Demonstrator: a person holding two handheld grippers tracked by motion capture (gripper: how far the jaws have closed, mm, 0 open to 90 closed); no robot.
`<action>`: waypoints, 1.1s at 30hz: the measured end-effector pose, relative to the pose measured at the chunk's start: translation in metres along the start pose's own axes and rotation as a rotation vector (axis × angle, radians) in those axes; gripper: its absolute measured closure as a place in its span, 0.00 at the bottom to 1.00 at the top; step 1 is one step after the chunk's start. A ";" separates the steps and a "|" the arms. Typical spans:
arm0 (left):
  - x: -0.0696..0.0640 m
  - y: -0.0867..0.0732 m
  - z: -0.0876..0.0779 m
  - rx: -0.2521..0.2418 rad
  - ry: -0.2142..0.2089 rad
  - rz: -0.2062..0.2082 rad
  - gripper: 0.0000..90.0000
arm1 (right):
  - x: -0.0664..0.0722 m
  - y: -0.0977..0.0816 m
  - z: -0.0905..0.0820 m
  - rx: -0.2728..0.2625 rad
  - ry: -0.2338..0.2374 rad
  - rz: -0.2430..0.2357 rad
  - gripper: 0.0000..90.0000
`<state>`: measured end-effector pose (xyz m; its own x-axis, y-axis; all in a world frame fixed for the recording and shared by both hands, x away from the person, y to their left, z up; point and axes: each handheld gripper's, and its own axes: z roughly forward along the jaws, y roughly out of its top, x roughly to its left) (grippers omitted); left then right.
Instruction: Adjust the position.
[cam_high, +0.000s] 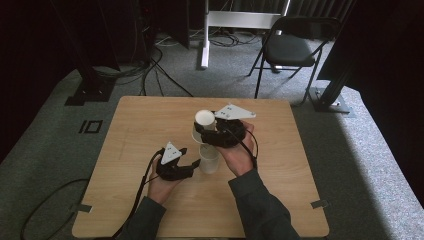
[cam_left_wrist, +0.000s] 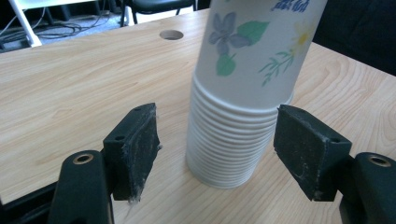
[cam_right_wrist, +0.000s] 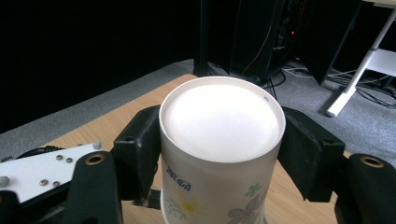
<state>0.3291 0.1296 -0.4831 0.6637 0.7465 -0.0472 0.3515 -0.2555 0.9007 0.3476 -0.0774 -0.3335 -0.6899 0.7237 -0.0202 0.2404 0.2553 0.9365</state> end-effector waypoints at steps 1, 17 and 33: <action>0.001 -0.001 -0.001 0.001 0.004 -0.002 0.35 | 0.001 0.001 0.000 0.001 0.000 -0.002 0.38; 0.015 -0.007 -0.020 -0.007 0.045 -0.034 0.37 | 0.017 0.011 0.010 -0.028 0.039 -0.024 0.38; 0.018 -0.008 -0.032 -0.028 0.049 -0.036 0.37 | 0.023 0.006 0.030 -0.013 0.060 -0.017 0.38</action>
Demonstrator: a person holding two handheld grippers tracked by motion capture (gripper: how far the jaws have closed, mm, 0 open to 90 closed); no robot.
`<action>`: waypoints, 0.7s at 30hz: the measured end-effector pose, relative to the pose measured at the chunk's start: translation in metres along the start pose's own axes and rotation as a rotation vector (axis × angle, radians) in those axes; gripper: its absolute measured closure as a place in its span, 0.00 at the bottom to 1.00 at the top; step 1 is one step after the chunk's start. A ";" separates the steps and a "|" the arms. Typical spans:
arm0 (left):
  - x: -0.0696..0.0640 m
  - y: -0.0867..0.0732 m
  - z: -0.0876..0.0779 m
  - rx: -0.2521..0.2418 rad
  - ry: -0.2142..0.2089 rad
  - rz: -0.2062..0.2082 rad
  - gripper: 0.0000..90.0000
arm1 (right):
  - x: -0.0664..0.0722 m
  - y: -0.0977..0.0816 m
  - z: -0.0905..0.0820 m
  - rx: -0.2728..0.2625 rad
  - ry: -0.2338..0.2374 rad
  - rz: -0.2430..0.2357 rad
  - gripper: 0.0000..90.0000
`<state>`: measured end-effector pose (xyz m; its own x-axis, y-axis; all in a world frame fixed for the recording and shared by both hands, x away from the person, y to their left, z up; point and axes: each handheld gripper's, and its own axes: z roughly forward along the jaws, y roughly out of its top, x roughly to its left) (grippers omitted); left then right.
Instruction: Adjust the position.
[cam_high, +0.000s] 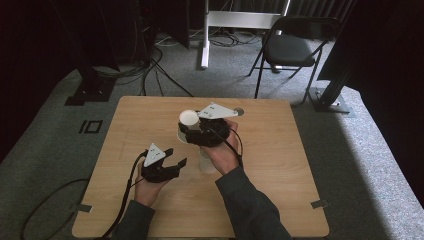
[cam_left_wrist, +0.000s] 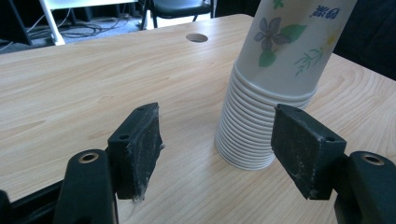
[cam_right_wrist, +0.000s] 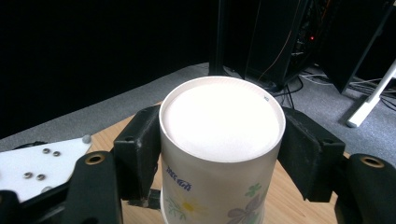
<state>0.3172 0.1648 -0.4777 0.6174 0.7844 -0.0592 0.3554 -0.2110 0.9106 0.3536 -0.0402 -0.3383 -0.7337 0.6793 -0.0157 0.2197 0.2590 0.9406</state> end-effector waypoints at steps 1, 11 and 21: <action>0.000 0.000 0.000 -0.001 0.000 0.003 0.37 | 0.001 0.000 0.001 0.000 0.002 0.005 0.38; -0.001 0.002 -0.009 -0.023 -0.015 0.005 0.38 | 0.009 -0.004 0.014 0.021 0.021 -0.003 0.38; 0.000 0.004 -0.013 -0.038 -0.023 0.009 0.39 | 0.019 -0.007 0.020 0.022 0.049 -0.020 0.38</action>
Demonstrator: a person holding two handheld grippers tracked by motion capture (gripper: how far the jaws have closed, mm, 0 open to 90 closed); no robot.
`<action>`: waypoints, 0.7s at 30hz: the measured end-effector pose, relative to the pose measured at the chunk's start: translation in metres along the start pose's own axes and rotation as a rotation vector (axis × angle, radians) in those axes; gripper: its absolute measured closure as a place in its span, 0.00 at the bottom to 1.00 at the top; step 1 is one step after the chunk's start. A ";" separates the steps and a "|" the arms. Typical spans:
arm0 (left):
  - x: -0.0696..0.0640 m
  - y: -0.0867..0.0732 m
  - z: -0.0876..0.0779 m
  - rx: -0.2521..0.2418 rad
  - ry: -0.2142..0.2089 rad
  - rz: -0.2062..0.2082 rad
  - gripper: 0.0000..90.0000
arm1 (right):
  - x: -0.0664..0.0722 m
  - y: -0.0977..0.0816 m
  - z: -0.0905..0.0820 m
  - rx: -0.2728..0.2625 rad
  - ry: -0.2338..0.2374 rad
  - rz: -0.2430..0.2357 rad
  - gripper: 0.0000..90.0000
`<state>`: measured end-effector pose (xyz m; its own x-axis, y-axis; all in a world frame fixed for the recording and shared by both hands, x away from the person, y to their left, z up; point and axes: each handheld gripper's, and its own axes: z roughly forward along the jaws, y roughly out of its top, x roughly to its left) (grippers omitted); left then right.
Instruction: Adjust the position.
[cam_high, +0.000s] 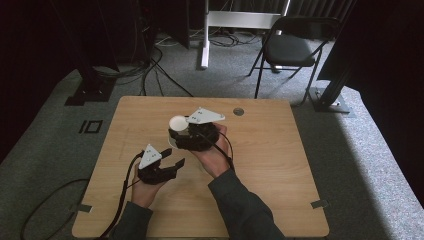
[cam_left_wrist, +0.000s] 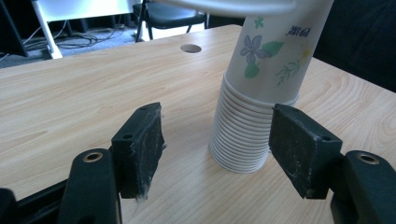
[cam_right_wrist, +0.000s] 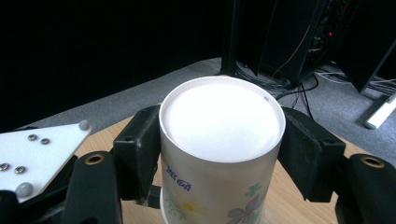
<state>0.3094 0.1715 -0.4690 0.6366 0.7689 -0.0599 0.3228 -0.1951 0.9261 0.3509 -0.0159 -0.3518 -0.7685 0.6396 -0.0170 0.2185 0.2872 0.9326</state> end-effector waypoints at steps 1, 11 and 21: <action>0.000 0.000 0.000 0.000 0.000 0.001 0.39 | 0.001 0.000 0.000 -0.001 0.001 0.001 0.38; -0.001 0.001 -0.002 -0.014 0.005 0.012 0.43 | 0.011 -0.007 0.011 0.016 0.037 -0.002 0.37; 0.001 0.004 -0.009 -0.056 0.005 0.008 0.45 | 0.015 -0.011 0.016 0.031 0.055 -0.007 0.37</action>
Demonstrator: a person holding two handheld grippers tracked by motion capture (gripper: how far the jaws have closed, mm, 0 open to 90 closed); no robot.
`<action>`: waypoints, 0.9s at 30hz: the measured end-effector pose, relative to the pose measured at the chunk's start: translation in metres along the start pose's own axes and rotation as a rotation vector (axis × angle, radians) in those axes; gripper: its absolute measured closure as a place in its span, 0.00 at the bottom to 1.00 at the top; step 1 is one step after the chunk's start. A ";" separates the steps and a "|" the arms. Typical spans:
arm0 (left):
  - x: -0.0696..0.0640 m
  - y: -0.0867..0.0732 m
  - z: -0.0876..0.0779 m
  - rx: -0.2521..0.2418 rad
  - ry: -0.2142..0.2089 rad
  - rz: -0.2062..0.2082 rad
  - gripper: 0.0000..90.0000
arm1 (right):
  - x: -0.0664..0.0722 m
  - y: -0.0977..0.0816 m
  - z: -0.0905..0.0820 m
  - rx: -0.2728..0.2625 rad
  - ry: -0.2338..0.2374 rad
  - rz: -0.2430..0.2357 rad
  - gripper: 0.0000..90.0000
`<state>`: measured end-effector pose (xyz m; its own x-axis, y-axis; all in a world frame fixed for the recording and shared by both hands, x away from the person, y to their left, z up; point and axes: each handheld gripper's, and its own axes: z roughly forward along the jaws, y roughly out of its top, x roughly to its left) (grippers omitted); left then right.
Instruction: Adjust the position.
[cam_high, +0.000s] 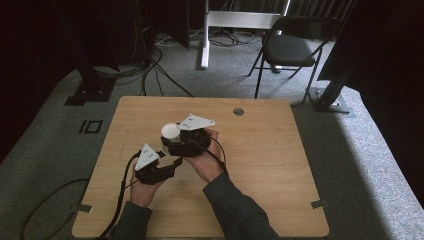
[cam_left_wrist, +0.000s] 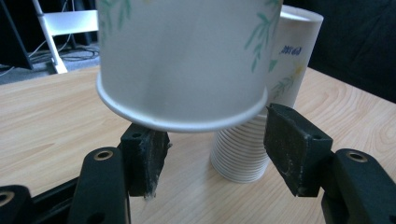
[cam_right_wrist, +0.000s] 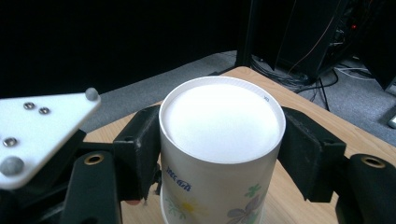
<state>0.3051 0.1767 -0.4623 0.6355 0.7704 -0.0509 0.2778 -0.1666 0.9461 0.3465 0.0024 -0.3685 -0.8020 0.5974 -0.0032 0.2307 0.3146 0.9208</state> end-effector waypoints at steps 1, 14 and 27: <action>0.001 0.000 -0.001 -0.004 0.002 -0.002 0.45 | 0.000 0.000 0.000 -0.001 0.002 0.001 0.37; 0.007 -0.001 -0.002 -0.023 -0.003 -0.028 0.49 | -0.002 -0.003 -0.002 -0.011 0.033 0.030 0.38; 0.008 -0.003 -0.003 -0.054 -0.039 -0.057 0.58 | -0.003 -0.007 0.000 -0.012 0.076 0.065 0.38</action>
<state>0.3073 0.1848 -0.4644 0.6478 0.7528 -0.1166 0.2753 -0.0886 0.9573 0.3479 -0.0015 -0.3747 -0.8249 0.5587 0.0862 0.2776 0.2676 0.9227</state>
